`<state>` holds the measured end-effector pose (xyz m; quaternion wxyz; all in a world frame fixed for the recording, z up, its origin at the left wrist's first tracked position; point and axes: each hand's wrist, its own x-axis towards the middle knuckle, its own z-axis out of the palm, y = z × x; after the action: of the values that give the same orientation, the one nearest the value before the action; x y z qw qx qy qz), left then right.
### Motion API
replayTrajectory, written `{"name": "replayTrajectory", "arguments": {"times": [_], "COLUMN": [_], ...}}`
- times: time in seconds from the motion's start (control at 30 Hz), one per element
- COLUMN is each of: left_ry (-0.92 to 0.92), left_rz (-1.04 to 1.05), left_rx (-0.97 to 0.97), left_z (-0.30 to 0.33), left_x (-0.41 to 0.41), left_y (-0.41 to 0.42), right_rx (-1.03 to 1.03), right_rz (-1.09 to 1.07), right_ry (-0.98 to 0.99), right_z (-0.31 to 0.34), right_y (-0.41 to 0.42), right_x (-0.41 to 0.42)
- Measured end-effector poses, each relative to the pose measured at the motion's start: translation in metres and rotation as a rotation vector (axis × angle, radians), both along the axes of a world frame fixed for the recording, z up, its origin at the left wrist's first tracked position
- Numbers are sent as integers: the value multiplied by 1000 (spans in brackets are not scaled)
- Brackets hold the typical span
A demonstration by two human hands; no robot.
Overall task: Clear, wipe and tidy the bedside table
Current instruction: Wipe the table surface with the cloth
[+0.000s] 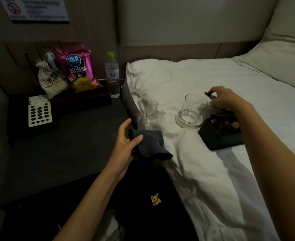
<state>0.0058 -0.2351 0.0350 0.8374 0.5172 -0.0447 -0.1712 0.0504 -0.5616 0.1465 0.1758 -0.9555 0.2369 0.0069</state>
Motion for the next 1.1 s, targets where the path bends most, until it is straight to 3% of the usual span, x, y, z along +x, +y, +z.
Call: {"name": "replayTrajectory", "arguments": {"times": [0.17,0.3,0.43,0.6,0.7,0.83,1.0,1.1], "left_ry": [-134,-139,-49,73,105,95,20,82], "left_rz": [11,39,67,122,126,202,366,474], "left_rx": [57,152,95,-67,-124,-103,68,62], "left_z": [7,10,11,6,1,-12,-38,-46], "left_x": [6,15,31,54,65,78,95,111], "left_y": [17,31,50,83,106,133,155,167], "right_rx": [-235,-367,-377,-322,-245,-194,62,322], "right_rz": [-138,12,247,570,720,880,941,742], "right_ry": [-314,-487,-620,-560,-422,-355,-397,-584], "right_z": [22,40,38,-11,-51,-104,-142,-151], "right_y": [12,65,149,250,301,351,370,369], "right_x": [7,16,28,36,26,19,34,46]}}
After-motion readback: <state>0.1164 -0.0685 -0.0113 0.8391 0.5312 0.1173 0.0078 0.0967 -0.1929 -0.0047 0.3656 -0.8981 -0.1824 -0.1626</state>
